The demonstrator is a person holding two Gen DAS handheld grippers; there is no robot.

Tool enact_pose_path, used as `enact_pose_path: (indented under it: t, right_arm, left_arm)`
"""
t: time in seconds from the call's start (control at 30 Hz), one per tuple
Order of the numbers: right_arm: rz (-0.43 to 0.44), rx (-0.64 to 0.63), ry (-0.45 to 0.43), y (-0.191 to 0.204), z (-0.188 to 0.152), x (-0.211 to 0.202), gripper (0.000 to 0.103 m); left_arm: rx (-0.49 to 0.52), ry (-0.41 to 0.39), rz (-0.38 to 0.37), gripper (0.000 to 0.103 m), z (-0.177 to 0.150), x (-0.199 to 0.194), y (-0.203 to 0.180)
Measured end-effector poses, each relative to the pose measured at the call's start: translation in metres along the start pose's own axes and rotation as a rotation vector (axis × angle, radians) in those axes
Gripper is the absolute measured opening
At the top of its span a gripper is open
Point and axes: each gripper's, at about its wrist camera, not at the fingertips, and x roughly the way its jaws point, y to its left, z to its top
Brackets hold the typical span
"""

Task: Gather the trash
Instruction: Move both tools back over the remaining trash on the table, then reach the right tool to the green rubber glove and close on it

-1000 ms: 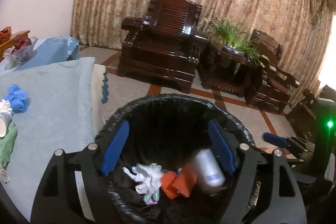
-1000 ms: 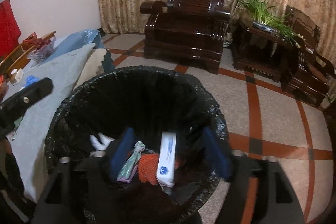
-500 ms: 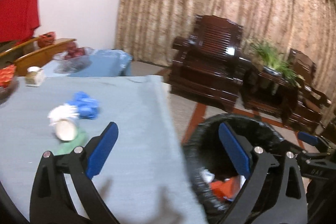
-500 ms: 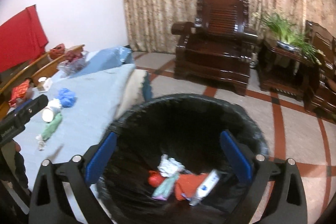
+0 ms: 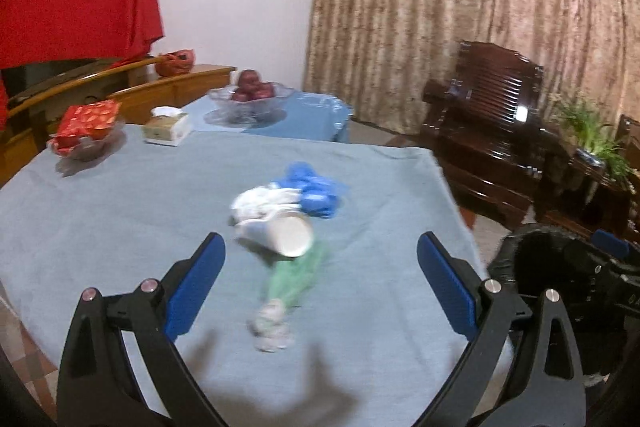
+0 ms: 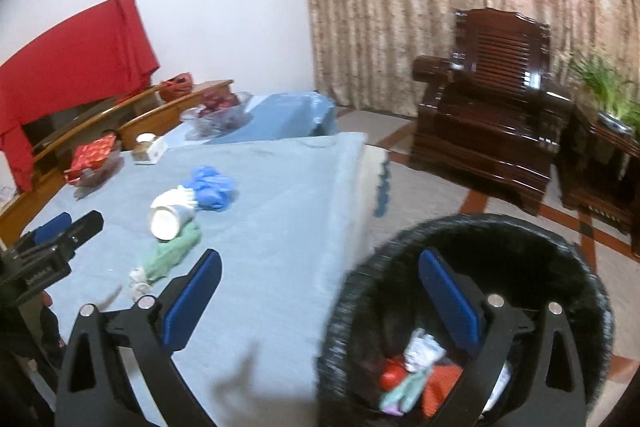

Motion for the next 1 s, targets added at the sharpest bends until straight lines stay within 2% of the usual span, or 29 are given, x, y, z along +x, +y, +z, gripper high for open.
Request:
enact_pose_path:
  t: [0.33,0.73,1.0]
  right_arm:
    - [0.068,-0.059,0.046,0.066,-0.001,0.055,0.097]
    - [0.099,-0.082,0.101,0.137,-0.018,0.116,0.097]
    - [0.123,-0.116,0.18,0.178,-0.035,0.15,0.097]
  left_arm:
    - [-0.052,0.035,0.102,0.094,-0.01,0.02,0.07]
    - [-0.089,0.07,0.134,0.094,-0.027,0.051,0.125]
    - [-0.106,0.084,0.164,0.094,-0.031,0.066,0.153]
